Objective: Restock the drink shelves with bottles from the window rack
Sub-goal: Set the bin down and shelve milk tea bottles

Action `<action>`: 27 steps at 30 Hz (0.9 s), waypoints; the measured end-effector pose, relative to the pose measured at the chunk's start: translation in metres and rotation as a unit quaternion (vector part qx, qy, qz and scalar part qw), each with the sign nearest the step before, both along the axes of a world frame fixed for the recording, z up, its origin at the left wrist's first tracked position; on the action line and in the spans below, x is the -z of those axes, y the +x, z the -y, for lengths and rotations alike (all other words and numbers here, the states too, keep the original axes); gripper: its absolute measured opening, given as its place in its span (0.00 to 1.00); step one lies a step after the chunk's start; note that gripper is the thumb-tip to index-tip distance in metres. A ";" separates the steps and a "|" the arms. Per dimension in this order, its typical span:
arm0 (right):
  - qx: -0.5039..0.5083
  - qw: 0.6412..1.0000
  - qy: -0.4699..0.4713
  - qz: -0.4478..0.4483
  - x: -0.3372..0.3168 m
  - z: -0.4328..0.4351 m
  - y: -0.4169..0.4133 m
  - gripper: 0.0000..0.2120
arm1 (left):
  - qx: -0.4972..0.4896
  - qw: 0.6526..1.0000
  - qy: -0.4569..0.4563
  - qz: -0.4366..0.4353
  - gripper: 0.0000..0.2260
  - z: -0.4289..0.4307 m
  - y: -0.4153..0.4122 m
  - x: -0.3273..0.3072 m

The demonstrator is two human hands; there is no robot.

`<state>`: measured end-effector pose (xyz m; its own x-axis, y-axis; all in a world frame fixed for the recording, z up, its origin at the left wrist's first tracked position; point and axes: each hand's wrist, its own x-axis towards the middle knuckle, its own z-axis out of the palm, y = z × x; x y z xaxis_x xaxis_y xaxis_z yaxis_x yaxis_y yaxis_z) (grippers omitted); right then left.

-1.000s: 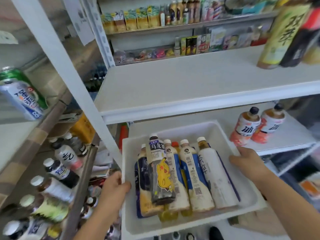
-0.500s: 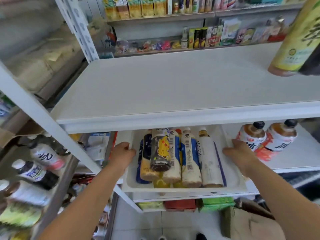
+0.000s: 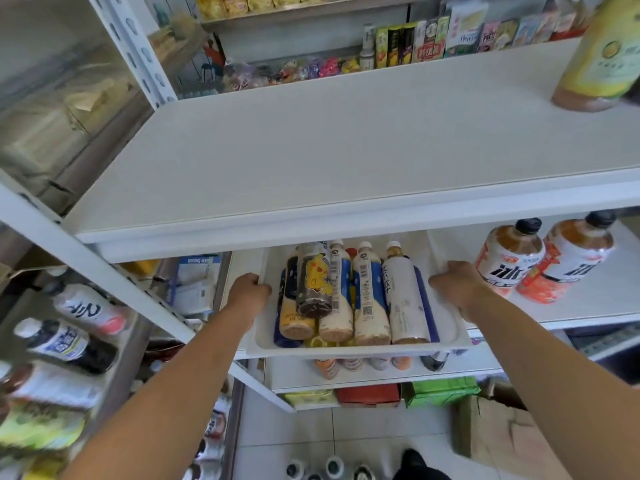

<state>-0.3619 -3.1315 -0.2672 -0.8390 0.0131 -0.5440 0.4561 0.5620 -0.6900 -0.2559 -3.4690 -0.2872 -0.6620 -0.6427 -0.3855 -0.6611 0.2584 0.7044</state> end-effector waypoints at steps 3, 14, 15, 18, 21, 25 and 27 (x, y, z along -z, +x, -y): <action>-0.004 1.000 0.004 -0.003 0.000 0.001 0.000 0.08 | 0.004 1.000 -0.012 -0.003 0.08 -0.001 0.000 0.000; -0.108 0.952 0.241 -0.156 -0.023 0.024 0.019 0.30 | 0.045 0.975 -0.213 -0.047 0.21 -0.039 -0.002 -0.026; -0.143 0.931 0.272 -0.199 -0.029 0.034 0.027 0.31 | 0.066 0.976 -0.201 -0.060 0.21 -0.049 -0.006 -0.031; -0.258 0.879 0.319 -0.241 -0.035 0.076 0.047 0.27 | 0.113 0.984 -0.135 -0.022 0.23 -0.077 -0.020 -0.042; -0.296 0.901 0.288 -0.136 -0.020 0.110 0.056 0.23 | 0.095 0.991 -0.090 0.030 0.33 -0.089 -0.027 -0.042; -0.251 0.913 0.313 -0.075 -0.011 0.124 0.055 0.29 | 0.066 0.994 -0.083 0.027 0.32 -0.096 -0.024 -0.037; -0.264 0.901 0.337 -0.066 -0.011 0.128 0.052 0.35 | 0.048 0.997 -0.067 0.003 0.23 -0.098 -0.021 -0.037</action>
